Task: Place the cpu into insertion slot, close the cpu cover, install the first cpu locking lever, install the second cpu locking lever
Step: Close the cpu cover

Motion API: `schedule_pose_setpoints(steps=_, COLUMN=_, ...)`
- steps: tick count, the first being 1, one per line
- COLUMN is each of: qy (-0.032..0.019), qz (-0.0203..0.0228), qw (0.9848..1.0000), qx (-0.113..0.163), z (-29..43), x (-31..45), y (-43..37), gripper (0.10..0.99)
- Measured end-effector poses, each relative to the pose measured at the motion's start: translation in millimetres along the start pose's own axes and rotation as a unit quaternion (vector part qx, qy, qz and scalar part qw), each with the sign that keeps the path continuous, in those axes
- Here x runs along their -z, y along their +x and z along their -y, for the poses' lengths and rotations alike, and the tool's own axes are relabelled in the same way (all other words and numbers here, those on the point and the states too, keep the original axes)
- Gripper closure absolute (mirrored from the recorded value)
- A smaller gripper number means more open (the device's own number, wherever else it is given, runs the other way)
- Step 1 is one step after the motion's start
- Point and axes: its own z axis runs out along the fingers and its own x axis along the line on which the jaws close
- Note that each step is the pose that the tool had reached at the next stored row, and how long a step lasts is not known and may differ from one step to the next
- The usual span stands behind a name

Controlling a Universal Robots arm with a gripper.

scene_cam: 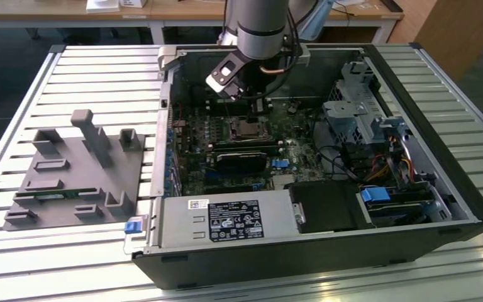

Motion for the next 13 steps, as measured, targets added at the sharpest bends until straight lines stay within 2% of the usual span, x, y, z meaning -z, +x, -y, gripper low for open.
schedule_pose_setpoints(steps=13, qy=0.0000, qz=0.0000, qw=1.0000, qx=0.000, z=23.8, x=-5.6, y=-0.1, gripper=0.980)
